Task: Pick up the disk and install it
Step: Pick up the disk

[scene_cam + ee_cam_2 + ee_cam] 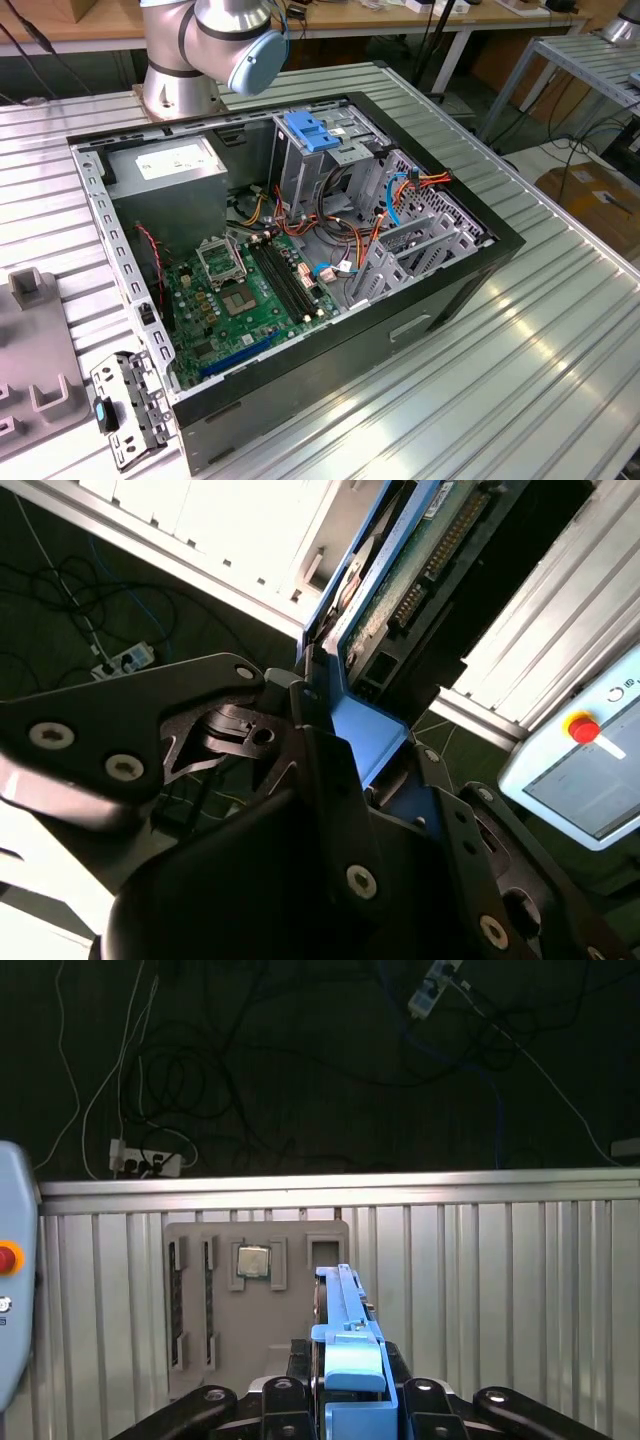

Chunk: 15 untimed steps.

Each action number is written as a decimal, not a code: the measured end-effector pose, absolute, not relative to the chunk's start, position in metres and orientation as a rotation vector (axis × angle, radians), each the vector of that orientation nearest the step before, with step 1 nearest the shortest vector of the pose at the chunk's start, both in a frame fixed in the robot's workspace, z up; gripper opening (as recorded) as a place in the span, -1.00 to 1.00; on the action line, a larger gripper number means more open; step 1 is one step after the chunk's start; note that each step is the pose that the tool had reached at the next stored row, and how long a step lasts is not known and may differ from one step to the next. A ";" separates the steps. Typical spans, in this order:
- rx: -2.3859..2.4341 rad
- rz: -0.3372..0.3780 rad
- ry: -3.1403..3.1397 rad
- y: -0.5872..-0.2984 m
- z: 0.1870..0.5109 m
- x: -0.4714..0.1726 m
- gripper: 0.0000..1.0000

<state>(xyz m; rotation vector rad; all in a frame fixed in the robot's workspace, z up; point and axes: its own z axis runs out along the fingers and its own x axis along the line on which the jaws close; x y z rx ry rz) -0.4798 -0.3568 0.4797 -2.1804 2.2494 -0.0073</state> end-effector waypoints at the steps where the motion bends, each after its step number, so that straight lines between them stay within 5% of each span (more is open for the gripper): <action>1: -2.181 -0.007 2.249 -0.357 0.481 -0.480 -0.25; 15: -2.182 -0.004 2.251 -0.357 0.498 -0.480 -0.25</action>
